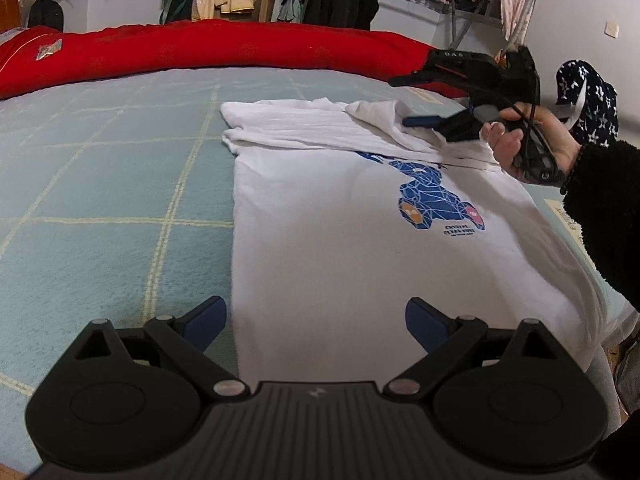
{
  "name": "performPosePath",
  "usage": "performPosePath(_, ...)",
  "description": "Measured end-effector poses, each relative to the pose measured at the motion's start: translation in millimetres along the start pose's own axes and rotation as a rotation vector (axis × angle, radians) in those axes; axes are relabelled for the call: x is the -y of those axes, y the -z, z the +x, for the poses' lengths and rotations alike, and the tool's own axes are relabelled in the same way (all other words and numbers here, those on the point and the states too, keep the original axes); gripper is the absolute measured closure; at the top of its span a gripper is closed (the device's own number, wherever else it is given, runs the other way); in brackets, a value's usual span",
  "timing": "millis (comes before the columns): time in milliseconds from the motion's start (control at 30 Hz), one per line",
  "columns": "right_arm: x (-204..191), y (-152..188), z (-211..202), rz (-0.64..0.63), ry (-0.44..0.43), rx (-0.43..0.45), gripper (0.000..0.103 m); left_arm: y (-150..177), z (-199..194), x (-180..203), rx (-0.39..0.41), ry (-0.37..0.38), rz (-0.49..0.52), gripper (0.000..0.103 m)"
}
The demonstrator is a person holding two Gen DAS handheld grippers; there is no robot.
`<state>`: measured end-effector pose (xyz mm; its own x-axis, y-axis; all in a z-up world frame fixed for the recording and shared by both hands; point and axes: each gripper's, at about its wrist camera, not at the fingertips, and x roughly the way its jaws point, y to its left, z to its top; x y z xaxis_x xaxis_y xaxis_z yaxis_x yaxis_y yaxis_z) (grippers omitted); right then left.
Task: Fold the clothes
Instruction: 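Lay the sleeve along the collar and open the right tool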
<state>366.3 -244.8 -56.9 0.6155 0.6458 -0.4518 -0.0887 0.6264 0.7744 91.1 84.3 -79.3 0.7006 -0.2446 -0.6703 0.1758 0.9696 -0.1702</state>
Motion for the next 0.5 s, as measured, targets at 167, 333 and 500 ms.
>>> performPosePath(167, 12.6, 1.3, 13.3, 0.146, -0.029, -0.031, 0.036, -0.5, -3.9, -7.2, 0.008, -0.016, -0.018, 0.007)
performPosePath(333, -3.1, -2.5, -0.2, 0.083, -0.05, -0.068, 0.033, -2.2, -5.4, -12.3, 0.014, -0.014, -0.016, 0.007)
performPosePath(500, -4.4, -18.5, -33.8, 0.018, 0.018, 0.044, 0.027, -5.0, -3.8, -14.7, 0.024, -0.005, -0.018, 0.007)
